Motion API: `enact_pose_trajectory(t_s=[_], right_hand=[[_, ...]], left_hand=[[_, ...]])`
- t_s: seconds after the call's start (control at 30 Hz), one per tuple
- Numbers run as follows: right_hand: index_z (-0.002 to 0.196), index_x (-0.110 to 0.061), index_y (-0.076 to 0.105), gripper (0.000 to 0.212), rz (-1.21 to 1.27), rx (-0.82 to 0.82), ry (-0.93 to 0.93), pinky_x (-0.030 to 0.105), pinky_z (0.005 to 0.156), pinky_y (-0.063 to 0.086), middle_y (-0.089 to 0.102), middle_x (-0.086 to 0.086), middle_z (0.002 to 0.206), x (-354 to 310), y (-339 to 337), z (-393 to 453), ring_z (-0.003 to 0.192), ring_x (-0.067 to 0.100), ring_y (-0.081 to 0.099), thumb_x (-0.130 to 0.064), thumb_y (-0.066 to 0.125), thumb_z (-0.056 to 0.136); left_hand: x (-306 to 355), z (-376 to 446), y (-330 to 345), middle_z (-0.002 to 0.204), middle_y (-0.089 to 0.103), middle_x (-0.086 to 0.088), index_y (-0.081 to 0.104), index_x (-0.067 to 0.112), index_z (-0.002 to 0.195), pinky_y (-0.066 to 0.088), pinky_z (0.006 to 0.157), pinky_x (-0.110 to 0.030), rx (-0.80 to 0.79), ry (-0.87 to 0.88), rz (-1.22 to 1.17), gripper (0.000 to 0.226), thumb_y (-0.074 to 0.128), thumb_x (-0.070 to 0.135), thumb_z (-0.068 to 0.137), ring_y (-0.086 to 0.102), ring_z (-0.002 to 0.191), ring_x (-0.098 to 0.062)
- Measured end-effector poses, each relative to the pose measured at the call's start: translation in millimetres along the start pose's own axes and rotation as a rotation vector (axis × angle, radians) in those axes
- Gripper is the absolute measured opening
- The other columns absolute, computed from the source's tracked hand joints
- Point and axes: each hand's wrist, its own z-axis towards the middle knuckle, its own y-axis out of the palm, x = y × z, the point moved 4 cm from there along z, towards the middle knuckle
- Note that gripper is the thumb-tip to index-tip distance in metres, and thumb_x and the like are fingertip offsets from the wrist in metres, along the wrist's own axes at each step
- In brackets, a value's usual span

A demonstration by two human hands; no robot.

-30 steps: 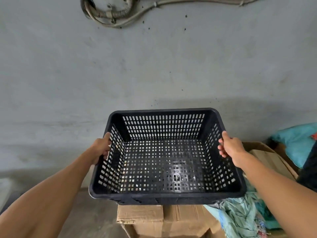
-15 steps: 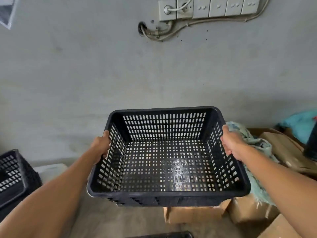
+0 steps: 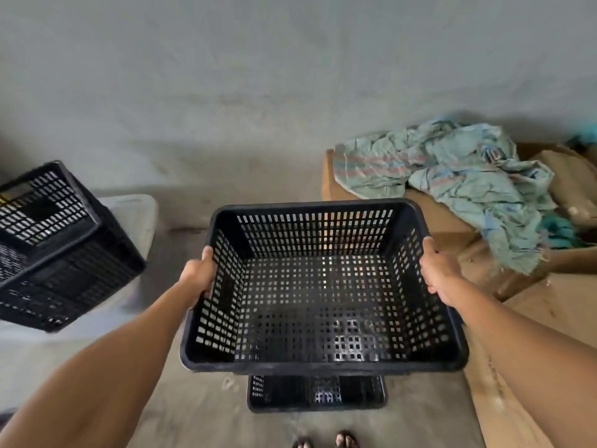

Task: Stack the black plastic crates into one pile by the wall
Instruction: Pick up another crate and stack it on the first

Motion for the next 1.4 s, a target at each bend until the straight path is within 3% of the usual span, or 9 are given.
enact_pose_trajectory(t_s=[0.17,0.3,0.5,0.67,0.77,0.9,1.0,1.2,1.4], right_hand=[[0.076,-0.015,0.053,0.07,-0.077,-0.038,0.134,0.029,0.043,0.032,0.05,0.005,0.061,80,34,18,0.044,0.022,0.041,-0.08,0.027,0.086],[0.066,-0.021,0.061,0.096,-0.143,-0.015,0.131,0.042,0.053,0.043,0.06,0.007,0.057,145,59,48,0.048,0.03,0.053,-0.102,0.011,0.054],[0.066,-0.017,0.048,0.059,-0.116,-0.056,0.205,0.03,0.044,0.032,0.051,0.005,0.064,179,107,54,0.046,0.022,0.043,-0.064,0.031,0.097],[0.072,-0.018,0.043,0.056,-0.07,-0.152,0.27,0.026,0.039,0.028,0.039,0.002,0.058,210,136,81,0.043,0.017,0.033,-0.064,0.027,0.098],[0.081,-0.015,0.049,0.054,-0.089,-0.207,0.301,0.025,0.043,0.036,0.048,0.004,0.063,222,147,95,0.049,0.017,0.043,-0.058,0.025,0.101],[0.105,-0.012,0.049,0.041,-0.127,-0.233,0.351,0.028,0.052,0.034,0.055,0.006,0.074,243,155,107,0.058,0.018,0.049,-0.043,0.022,0.106],[0.095,-0.016,0.047,0.038,-0.13,-0.219,0.357,0.027,0.052,0.034,0.053,0.006,0.076,251,158,109,0.059,0.019,0.048,-0.038,0.02,0.107],[0.079,-0.018,0.038,0.032,-0.243,-0.214,0.266,0.029,0.049,0.031,0.041,0.008,0.07,253,156,108,0.056,0.017,0.036,-0.011,0.014,0.1],[0.084,-0.016,0.041,0.031,-0.237,-0.24,0.292,0.028,0.05,0.036,0.046,0.012,0.079,250,154,108,0.057,0.019,0.041,-0.016,0.016,0.103]], left_hand=[[-71,14,37,0.057,0.047,-0.002,0.055,0.017,0.068,0.036,0.049,-0.027,-0.017,-0.08,0.005,0.054,0.037,0.061,0.094,0.037,0.043,-0.021],[-126,31,63,0.059,0.05,-0.001,0.059,0.015,0.075,0.043,0.058,-0.031,0.007,-0.162,0.022,0.054,0.037,0.061,0.095,0.043,0.048,-0.022],[-184,66,97,0.067,0.055,-0.004,0.059,0.02,0.078,0.05,0.073,-0.04,0.012,-0.207,0.109,0.054,0.031,0.065,0.092,0.05,0.055,-0.023],[-209,82,118,0.065,0.055,-0.004,0.058,0.016,0.085,0.05,0.07,-0.037,0.003,-0.229,0.153,0.055,0.028,0.06,0.095,0.051,0.052,-0.023],[-220,90,133,0.064,0.05,-0.004,0.052,0.012,0.091,0.046,0.063,-0.036,-0.054,-0.274,0.083,0.051,0.028,0.056,0.099,0.047,0.051,-0.02],[-227,91,152,0.077,0.057,-0.009,0.049,0.01,0.099,0.045,0.058,-0.031,-0.122,-0.292,0.078,0.049,0.022,0.051,0.103,0.053,0.06,-0.021],[-230,93,155,0.082,0.061,-0.01,0.05,0.01,0.104,0.046,0.059,-0.031,-0.108,-0.27,0.083,0.051,0.021,0.052,0.103,0.058,0.066,-0.022],[-236,90,155,0.067,0.049,-0.004,0.051,0.012,0.094,0.04,0.059,-0.031,-0.074,-0.252,0.172,0.056,0.019,0.057,0.101,0.044,0.053,-0.02],[-241,95,154,0.066,0.051,-0.007,0.052,0.011,0.088,0.045,0.071,-0.038,-0.116,-0.283,0.238,0.063,0.014,0.06,0.099,0.048,0.058,-0.021]])
